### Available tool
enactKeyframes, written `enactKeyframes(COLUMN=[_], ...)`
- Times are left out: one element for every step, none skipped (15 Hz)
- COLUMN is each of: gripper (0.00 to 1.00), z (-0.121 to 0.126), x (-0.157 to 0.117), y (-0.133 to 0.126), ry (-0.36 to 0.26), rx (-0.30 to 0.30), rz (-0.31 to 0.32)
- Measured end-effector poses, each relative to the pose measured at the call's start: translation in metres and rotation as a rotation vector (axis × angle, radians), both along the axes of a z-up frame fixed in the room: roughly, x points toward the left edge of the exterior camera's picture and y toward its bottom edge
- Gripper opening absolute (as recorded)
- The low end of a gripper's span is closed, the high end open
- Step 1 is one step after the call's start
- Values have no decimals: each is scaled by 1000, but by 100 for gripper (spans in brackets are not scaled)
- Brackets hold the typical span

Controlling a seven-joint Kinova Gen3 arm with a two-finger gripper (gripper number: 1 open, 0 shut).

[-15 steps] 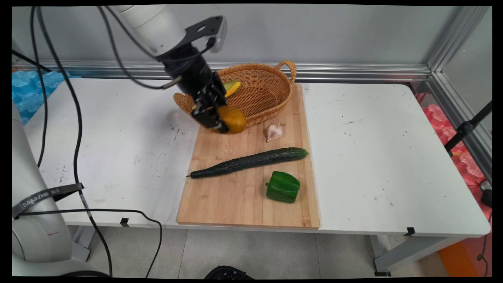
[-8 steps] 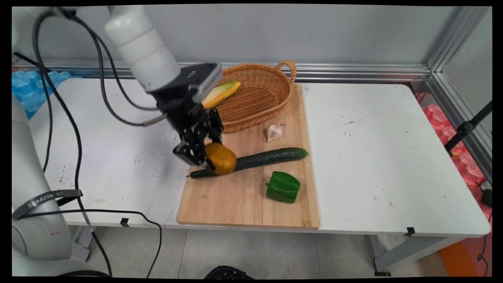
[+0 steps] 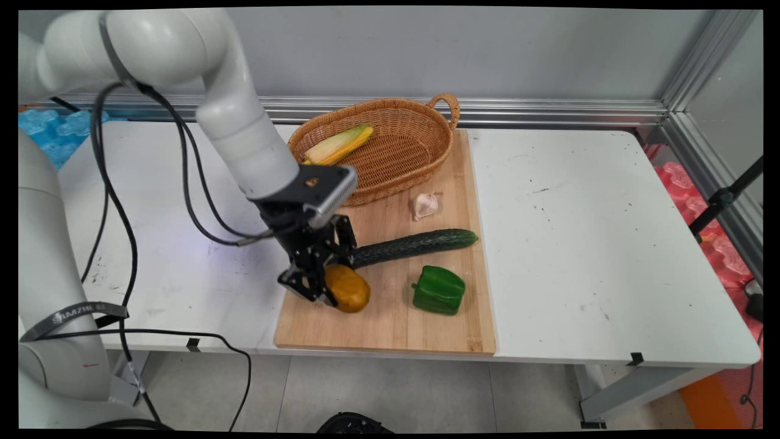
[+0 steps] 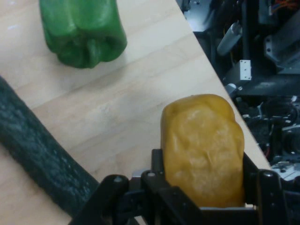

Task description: Place the picked object on the cutting board

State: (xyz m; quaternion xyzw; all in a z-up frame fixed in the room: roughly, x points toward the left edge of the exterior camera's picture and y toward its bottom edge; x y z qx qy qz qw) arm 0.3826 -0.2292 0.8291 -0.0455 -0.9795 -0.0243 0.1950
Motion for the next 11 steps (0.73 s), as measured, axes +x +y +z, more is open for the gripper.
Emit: enactKeyframes(gripper=[0, 0, 0, 0, 0, 0, 100, 100, 100, 100, 100], z=[-7, -14, -21, -26, -31, -36, -39, -41, -41, -40, -39], x=[-3, -6, -8, -10, -12, -13, -13, -13, -13, -12, -11], y=[0, -1, -1, -2, -3, -3, -4, -5, -5, -5, -6], ry=[0, -1, -1, -1, -1, -1, 0, 2, 4, 7, 9], rx=[-4, -8, -12, -15, -18, -22, -24, -26, -28, -30, -30], rz=[-6, -11, -15, -18, -21, -23, -23, -24, -23, -21, -20])
